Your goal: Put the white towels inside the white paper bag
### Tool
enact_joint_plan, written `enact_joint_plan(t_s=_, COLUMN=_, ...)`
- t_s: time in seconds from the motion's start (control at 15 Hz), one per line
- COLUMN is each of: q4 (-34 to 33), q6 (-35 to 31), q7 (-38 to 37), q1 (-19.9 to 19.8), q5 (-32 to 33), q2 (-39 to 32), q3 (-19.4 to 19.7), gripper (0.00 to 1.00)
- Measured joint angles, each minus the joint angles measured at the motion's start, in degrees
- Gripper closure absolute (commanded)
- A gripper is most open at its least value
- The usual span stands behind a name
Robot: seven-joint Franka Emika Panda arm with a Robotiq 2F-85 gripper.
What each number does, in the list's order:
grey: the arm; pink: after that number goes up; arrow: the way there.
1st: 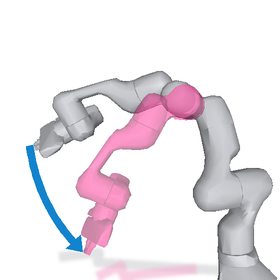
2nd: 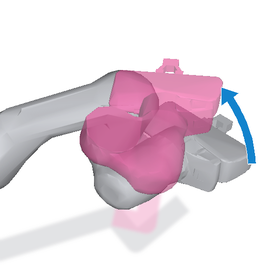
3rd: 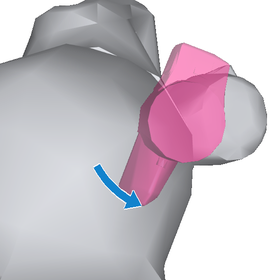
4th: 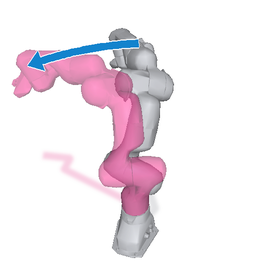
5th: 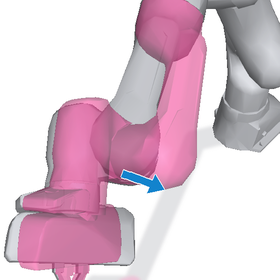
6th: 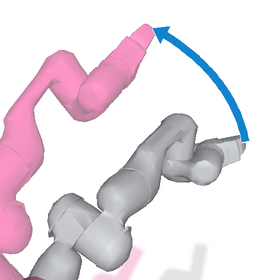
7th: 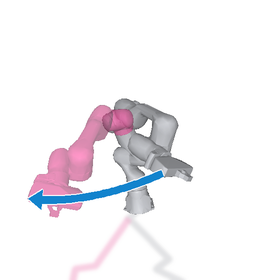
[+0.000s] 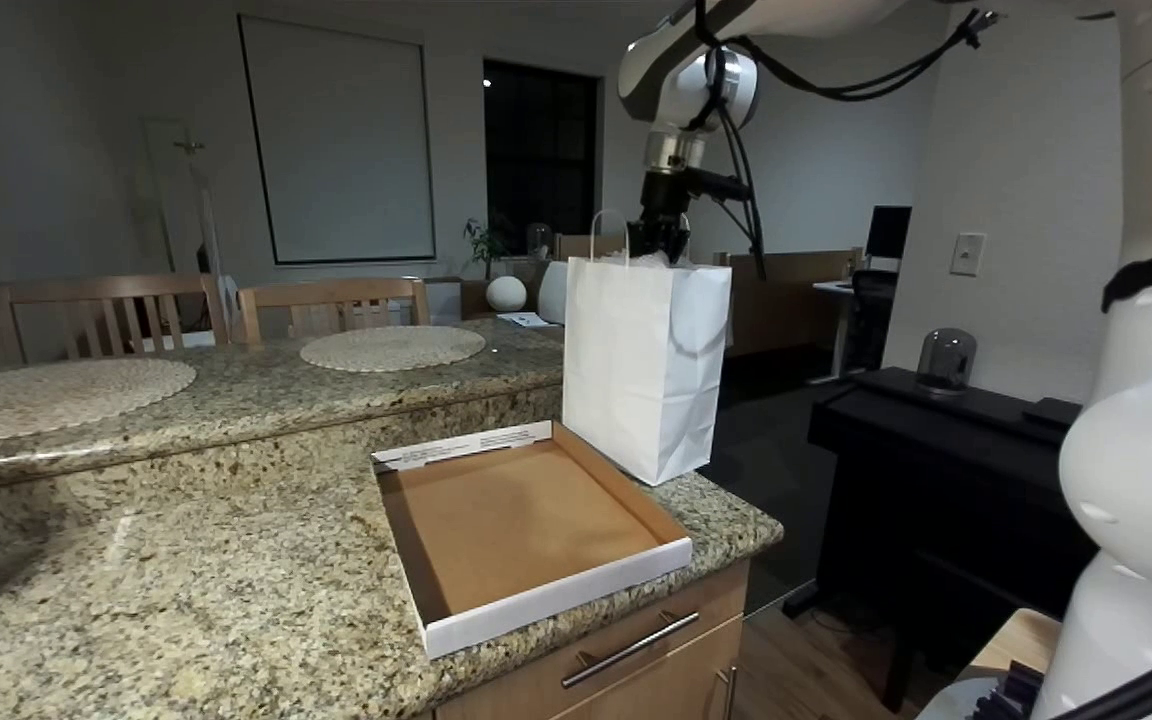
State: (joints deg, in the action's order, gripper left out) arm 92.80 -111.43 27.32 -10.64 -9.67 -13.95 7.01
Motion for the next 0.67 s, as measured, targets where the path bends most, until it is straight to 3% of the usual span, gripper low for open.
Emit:
enact_joint_plan(t_s=0.27, q4=1.7, q6=0.4, q7=2.9, q1=-0.4, q5=0.0, q2=5.4, q3=0.1, gripper=0.02)
enact_joint_plan(t_s=0.67, q4=4.0, q6=5.0, q7=6.4, q1=-0.3, q5=0.0, q2=15.9, q3=0.7, gripper=0.00)
